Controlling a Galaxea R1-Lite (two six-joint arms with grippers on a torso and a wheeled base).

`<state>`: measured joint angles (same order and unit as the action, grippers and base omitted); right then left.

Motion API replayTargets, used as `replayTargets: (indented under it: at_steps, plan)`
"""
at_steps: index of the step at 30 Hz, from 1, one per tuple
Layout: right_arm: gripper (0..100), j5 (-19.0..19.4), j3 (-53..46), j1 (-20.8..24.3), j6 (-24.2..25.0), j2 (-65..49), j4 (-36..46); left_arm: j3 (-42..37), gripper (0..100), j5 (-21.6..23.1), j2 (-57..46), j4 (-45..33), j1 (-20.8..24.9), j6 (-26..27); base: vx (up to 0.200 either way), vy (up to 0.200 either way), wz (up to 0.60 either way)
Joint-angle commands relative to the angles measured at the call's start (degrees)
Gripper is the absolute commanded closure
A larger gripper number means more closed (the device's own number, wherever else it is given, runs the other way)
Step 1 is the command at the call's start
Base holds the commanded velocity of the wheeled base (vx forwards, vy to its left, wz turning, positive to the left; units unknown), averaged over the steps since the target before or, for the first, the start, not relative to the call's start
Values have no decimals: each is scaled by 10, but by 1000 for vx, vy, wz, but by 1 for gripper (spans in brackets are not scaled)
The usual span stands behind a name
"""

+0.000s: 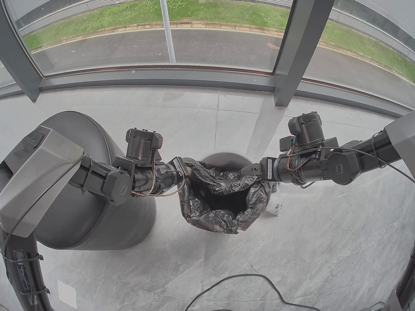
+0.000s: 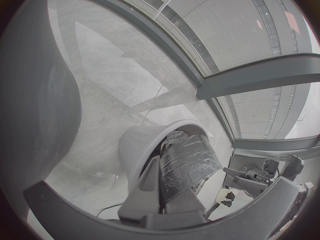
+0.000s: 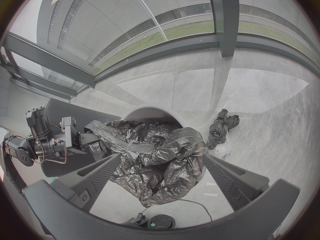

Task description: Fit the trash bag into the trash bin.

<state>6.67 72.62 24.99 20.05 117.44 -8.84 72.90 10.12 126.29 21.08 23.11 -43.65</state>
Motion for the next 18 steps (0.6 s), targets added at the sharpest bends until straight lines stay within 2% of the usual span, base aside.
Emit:
replayTargets:
  at_steps: [1,18]
  plan:
    - [0,0,0,0,0,2,0,0,100,0,-3,-1,-1,0,0,0,0]
    - [0,0,-5,0,1,2,0,0,100,-1,1,0,-3,1,0,0,0]
